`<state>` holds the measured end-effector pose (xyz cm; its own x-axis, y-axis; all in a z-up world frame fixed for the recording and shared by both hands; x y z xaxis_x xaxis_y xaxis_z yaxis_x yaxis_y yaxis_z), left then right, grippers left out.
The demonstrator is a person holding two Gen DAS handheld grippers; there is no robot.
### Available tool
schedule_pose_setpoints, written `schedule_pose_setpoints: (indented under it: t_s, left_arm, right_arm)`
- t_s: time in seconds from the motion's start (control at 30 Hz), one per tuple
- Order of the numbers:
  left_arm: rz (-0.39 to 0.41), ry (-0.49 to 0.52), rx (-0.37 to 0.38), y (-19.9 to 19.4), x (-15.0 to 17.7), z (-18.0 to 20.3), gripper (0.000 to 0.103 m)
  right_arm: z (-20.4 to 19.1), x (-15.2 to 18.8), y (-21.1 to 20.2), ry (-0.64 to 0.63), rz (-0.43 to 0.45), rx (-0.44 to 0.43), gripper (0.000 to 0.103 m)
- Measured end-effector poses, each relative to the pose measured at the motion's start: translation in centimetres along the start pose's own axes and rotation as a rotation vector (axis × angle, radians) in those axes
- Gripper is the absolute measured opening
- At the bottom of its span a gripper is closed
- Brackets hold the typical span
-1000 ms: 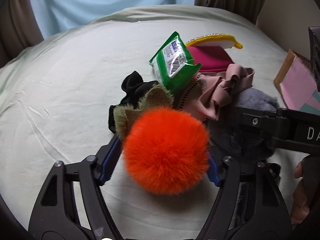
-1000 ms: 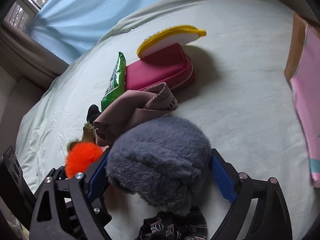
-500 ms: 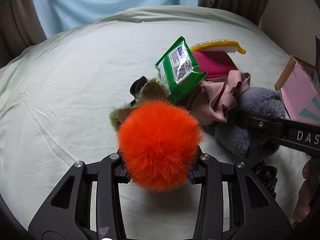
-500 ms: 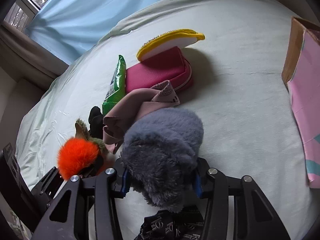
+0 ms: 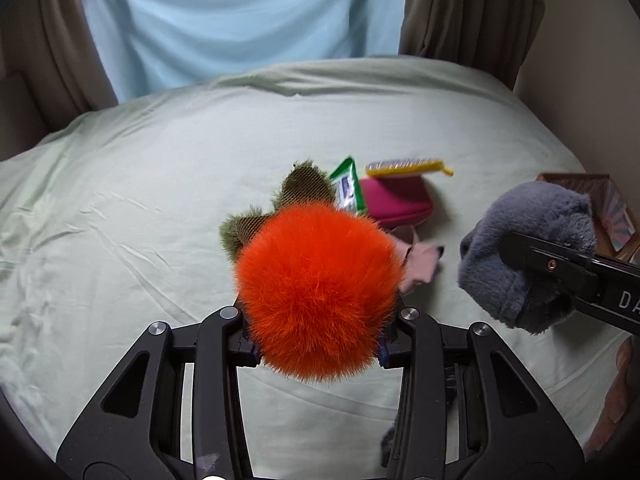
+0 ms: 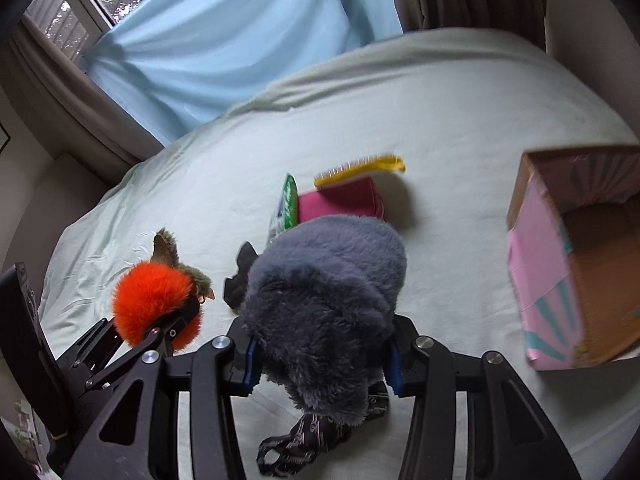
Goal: Organize soft objects
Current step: 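Carry the pompom and grey sock into the box and open both tools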
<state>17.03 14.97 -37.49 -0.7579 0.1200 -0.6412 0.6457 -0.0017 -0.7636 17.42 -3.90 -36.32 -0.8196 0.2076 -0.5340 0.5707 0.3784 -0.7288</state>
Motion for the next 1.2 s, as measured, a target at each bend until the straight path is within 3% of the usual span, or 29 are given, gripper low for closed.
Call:
schedule_pose_setpoints:
  t_s: [0.3, 0.57, 0.83, 1.2]
  left_arm:
    - [0.029, -0.022, -0.032, -9.3, -6.0, 4.3, 0.035]
    - [0.035, -0.033, 0.012, -13.7, -10.0, 14.7, 0.035]
    - [-0.049, -0.048, 0.078, -13.1, -10.9, 26.3, 0.035]
    - [-0.244, 0.012, 0.128, -6.1, -10.0, 36.6, 0.035]
  right_arm:
    - [-0.3, -4.9, -10.7, -0.056, 0.076, -0.006, 0.044]
    - [5.6, -8.1, -18.3, -0.092, 0.096, 0.036, 0.044]
    - [14.8, -9.8, -22.7, -0.115, 0.036, 0.123, 0.044]
    - [25.3, -11.6, -20.9, -0.084, -0.094, 0.23, 0.044]
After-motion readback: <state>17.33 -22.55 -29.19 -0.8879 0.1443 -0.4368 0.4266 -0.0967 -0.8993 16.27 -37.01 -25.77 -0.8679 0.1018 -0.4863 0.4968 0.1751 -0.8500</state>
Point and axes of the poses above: each gripper's, at about its wrist camera, not at the fingertips, and y roughly the way its jaws point, z to its right, x to its underside, the point moved 5 cm from there along y, roughly the way its jaws point, and after that the axes turned 5 degrees about -x, right-handed, at the moved point
